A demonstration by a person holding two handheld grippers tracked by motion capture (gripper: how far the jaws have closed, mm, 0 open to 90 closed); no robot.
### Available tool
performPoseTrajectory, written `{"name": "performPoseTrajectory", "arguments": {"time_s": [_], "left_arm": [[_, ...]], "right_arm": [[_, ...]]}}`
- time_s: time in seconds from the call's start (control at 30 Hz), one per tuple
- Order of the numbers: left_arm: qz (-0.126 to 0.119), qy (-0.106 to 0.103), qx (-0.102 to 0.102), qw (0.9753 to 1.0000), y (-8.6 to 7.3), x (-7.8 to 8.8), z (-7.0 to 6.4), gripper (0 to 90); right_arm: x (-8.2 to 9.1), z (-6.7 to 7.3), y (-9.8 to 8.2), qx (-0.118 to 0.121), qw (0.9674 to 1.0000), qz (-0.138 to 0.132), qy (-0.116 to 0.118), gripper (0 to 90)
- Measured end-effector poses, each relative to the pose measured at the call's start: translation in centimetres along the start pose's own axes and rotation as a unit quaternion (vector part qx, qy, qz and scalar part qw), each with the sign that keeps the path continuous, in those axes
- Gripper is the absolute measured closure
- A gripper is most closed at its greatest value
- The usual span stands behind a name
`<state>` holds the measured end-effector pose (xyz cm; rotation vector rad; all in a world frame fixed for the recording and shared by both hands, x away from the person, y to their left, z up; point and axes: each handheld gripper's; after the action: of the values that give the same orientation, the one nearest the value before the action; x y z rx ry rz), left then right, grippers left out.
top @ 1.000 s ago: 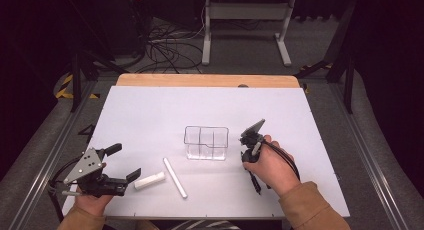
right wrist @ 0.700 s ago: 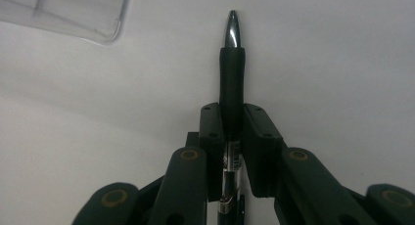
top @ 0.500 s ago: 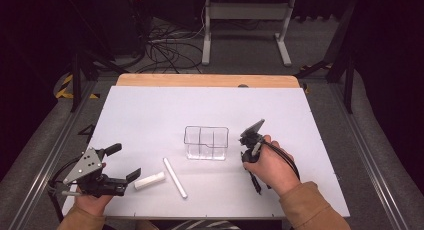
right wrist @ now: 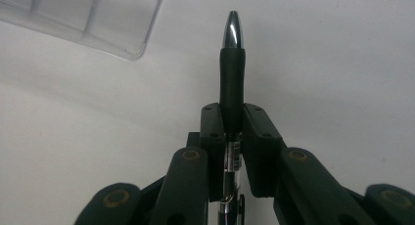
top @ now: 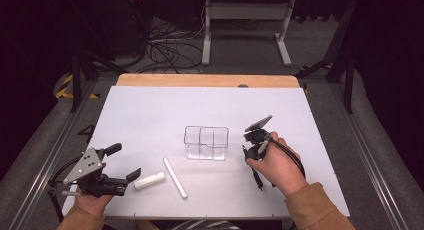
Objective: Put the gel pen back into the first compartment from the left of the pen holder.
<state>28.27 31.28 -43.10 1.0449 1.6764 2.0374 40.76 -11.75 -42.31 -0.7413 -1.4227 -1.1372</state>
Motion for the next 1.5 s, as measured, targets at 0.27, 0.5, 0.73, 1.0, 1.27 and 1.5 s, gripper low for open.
{"name": "performPoseTrajectory", "arguments": {"time_s": [0.27, 0.5, 0.73, 1.0, 1.27, 1.5], "left_arm": [[-0.002, 0.000, 0.001, 1.0000, 0.0, 0.0, 0.0, 1.0], [-0.002, 0.000, 0.002, 1.0000, 0.0, 0.0, 0.0, 1.0], [-0.003, 0.000, 0.005, 1.0000, 0.0, 0.0, -0.1, 1.0], [-0.004, -0.001, 0.008, 1.0000, 0.0, 0.0, 0.0, 1.0], [-0.005, -0.001, 0.007, 1.0000, 0.0, 0.0, 0.0, 1.0], [-0.004, -0.002, 0.008, 1.0000, 0.0, 0.0, 0.0, 1.0]], "right_arm": [[0.6, 0.0, -0.1, 0.011, 0.9998, -0.014, 0.000, 80.6], [2.3, -0.1, -0.4, 0.027, 0.9975, -0.064, 0.013, 80.6], [3.9, -0.5, -0.8, 0.042, 0.9924, -0.111, 0.034, 80.6], [5.6, -0.6, -1.0, 0.076, 0.9814, -0.167, 0.056, 80.6], [7.1, -0.5, -1.3, 0.109, 0.9647, -0.224, 0.083, 80.6], [8.0, -0.4, -1.4, 0.149, 0.9482, -0.261, 0.103, 80.5]]}}
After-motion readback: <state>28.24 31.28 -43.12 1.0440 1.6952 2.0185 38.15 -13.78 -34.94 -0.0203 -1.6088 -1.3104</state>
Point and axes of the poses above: each handheld gripper's, and its own axes: x roughly backward along the jaws, y roughly out of its top, z roughly to its left, and after that the axes turned 3 degrees about z, right-handed
